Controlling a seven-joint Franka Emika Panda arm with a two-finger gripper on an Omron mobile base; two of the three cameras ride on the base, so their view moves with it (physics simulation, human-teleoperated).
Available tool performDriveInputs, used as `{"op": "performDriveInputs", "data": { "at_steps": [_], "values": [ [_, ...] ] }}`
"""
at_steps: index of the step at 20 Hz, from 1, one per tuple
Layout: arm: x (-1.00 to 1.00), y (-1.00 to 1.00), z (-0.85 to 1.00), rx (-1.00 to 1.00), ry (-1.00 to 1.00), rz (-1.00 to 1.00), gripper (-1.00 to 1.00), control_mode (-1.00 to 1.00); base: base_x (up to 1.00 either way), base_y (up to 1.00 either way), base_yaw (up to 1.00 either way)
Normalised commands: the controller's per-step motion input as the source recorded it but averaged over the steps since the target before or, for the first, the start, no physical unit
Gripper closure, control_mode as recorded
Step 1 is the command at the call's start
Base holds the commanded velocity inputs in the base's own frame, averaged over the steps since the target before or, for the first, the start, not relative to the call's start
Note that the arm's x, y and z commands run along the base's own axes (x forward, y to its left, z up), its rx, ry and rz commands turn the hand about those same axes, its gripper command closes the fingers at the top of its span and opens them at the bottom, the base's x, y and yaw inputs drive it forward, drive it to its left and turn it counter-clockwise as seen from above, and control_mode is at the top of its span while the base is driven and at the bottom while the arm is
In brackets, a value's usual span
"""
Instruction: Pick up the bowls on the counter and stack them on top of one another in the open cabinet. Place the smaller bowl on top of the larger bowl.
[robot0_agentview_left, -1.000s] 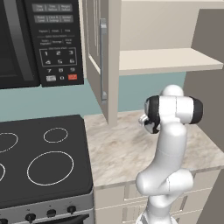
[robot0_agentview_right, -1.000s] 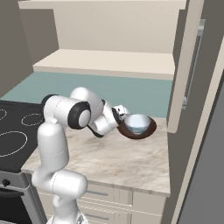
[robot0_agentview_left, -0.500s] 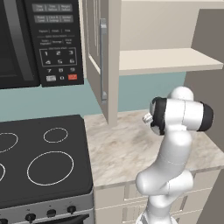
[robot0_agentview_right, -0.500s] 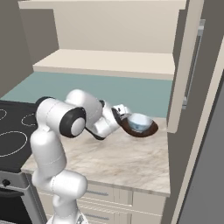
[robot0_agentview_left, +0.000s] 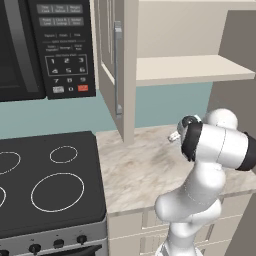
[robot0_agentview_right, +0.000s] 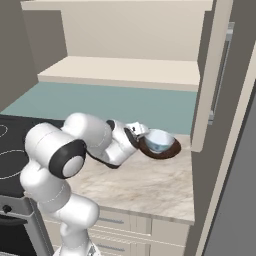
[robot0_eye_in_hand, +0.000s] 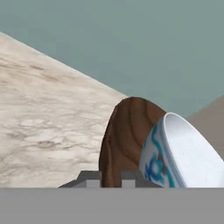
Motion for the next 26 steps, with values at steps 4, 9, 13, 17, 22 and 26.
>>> {"op": "performDriveInputs", "data": {
  "at_steps": [4, 9, 13, 17, 22, 26],
  "values": [
    [-0.5, 0.15, 0.34, 0.0, -0.06, -0.02, 1.0, -1.0, 0.0, 0.0, 0.0],
    [-0.41, 0.19, 0.44, 0.0, 0.0, -0.02, 1.0, -1.0, 0.0, 0.0, 0.0],
    [-0.25, 0.11, 0.55, -0.01, 0.0, -0.02, 1.0, -1.0, 0.0, 0.0, 0.0],
    [-0.05, 0.01, 0.7, -0.02, 0.0, 0.0, 1.0, -1.0, 0.0, 0.0, 0.0],
    [-0.09, 0.0, 0.66, -0.03, 0.03, 0.0, 1.0, -1.0, 0.0, 0.0, 0.0],
    [-0.18, 0.0, 0.59, -0.04, 0.06, 0.0, 1.0, -1.0, 0.0, 0.0, 0.0]
  ]
}}
